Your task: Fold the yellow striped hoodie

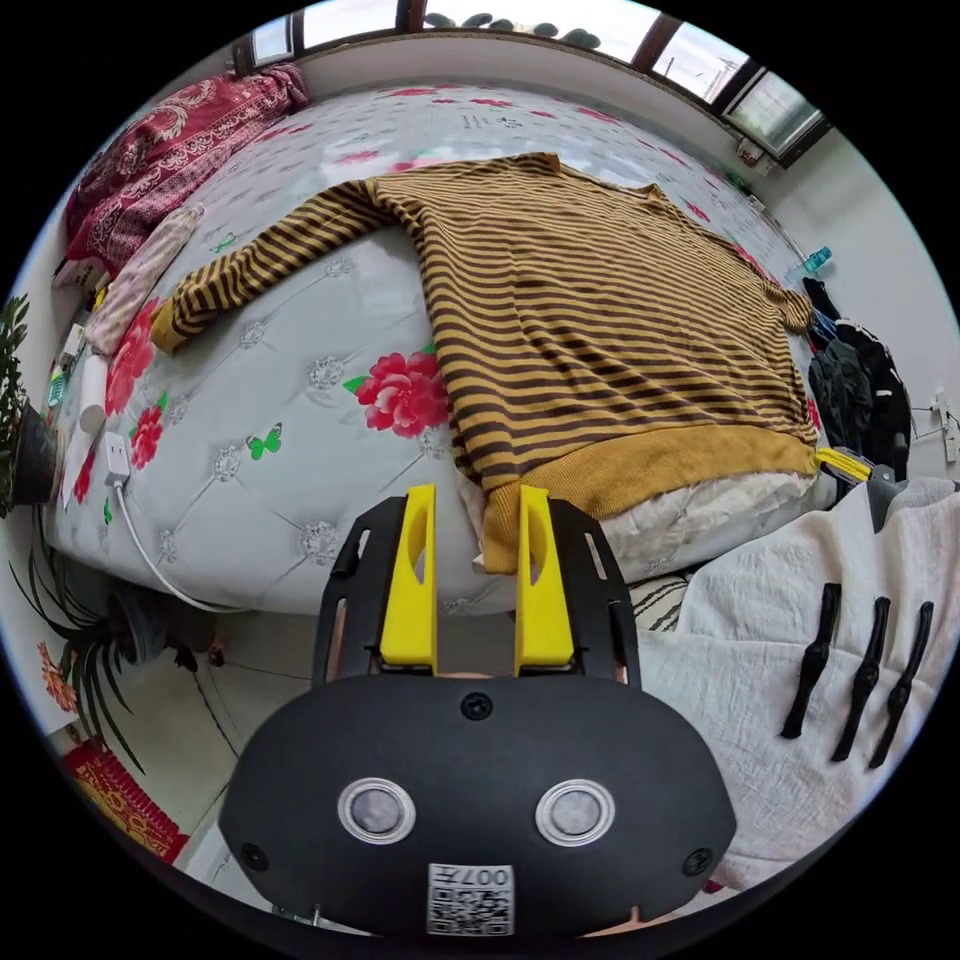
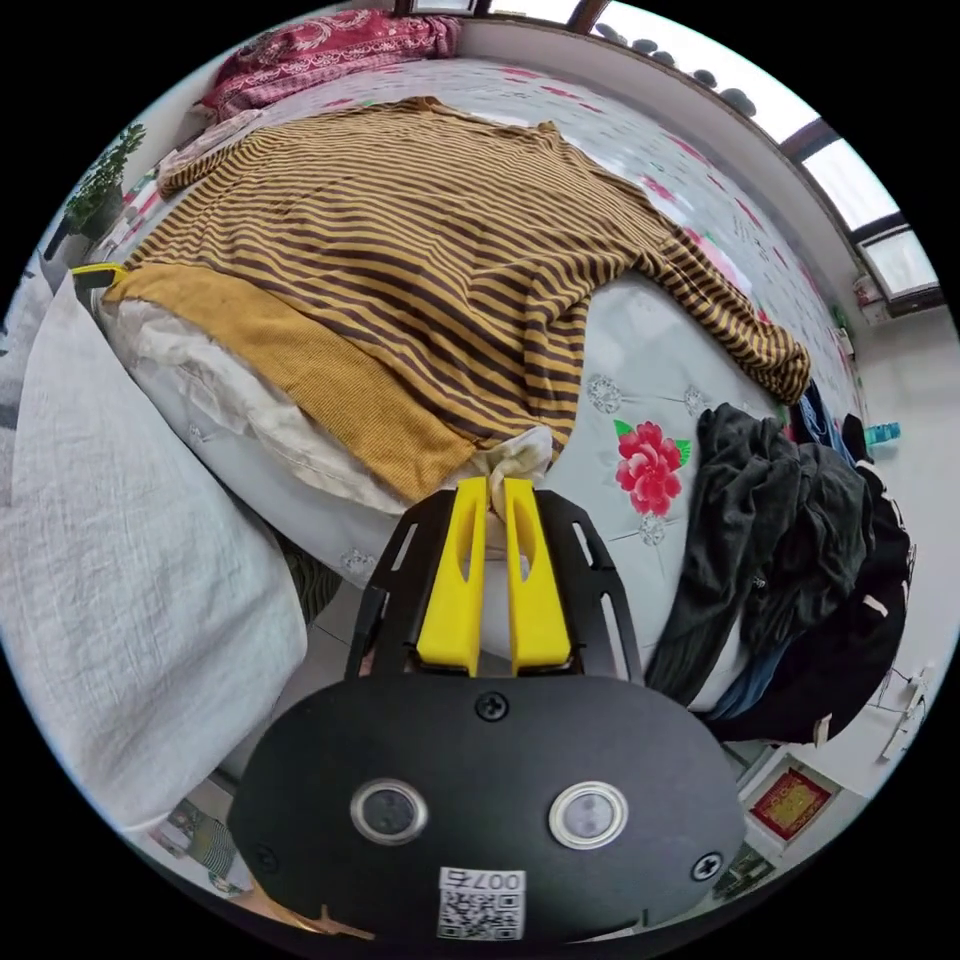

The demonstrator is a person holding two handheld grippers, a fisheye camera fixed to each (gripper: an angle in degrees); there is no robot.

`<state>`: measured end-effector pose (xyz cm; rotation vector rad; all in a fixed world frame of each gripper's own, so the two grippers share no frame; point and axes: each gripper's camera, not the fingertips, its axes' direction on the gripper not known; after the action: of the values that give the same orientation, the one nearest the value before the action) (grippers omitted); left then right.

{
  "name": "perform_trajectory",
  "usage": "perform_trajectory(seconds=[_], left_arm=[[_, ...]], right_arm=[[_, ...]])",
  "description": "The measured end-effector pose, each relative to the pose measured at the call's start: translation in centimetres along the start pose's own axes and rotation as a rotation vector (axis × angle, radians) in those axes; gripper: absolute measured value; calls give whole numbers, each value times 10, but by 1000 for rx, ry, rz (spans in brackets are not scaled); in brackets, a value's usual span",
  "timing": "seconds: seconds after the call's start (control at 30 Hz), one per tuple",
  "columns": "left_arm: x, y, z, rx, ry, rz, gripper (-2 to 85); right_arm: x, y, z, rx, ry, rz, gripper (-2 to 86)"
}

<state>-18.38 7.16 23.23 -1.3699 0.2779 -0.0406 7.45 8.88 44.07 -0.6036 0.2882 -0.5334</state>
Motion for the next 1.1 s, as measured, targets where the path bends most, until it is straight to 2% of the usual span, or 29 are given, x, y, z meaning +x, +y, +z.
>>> perform_trajectory(seconds=[0.1,0.2,0.3,0.33,0.37,0.43,0.5,0.6,0.67,0.73,0.8,0.9,0.97,1.0,1.07,1.1], left_arm=[[-4,-3,12,4,8,-18,121],[-10,-9,13,-11,13,9,121],[-21,-17,14,-49,30,36,113],[-28,-20,13,-64,59,30,110],[-33,-21,13,-63,115,35,110],[-40,-19,15,-48,213,31,112],[-44,-13,20,-49,279,22,116],[-41,0,17,-27,294,42,113],[-41,11,12,-13,273,57,111],[-47,21,6,-7,259,45,111],[-52,32,-2,17,212,43,107],[-54,48,-2,4,131,72,100],[-48,55,10,-8,111,84,99],[-46,56,13,-11,114,89,99],[-33,60,25,-8,94,110,99],[-29,62,27,-7,80,121,99]], right_arm=[[8,-17,-4,-56,-43,-26,6],[36,-25,-24,-33,-201,21,1],[96,-6,-57,189,-549,204,-1],[127,16,-60,317,-679,338,0],[152,39,-42,289,-688,489,0],[163,60,4,86,-662,583,2],[162,66,28,-2,-669,603,6],[154,50,17,14,-493,517,23],[152,38,11,-84,-351,431,48],[152,32,-6,-105,-225,381,61],[143,16,-38,-16,-111,288,70],[97,-39,-77,165,-163,-2,80],[34,-91,-87,262,-284,-294,85],[17,-103,-87,280,-322,-368,86],[-54,-143,-78,314,-427,-652,87],[-70,-151,-74,310,-441,-710,87]])
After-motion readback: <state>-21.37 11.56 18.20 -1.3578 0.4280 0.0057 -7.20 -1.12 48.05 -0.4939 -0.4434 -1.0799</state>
